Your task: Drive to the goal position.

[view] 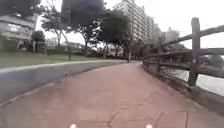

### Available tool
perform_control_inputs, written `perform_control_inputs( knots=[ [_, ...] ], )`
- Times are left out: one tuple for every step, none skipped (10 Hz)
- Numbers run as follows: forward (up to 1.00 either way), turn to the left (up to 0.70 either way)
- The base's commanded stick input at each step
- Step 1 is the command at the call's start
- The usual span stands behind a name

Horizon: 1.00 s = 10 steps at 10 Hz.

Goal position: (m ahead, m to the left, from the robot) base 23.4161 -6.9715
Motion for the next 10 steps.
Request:
perform_control_inputs(
  knots=[
    [1.0,-0.35],
    [1.0,-0.4],
    [1.0,-0.4],
    [1.0,-0.4],
    [1.0,-0.22],
    [1.0,-0.08],
    [1.0,-0.03],
    [1.0,0.0],
    [1.0,0.0],
    [1.0,0.0]
  ],
)
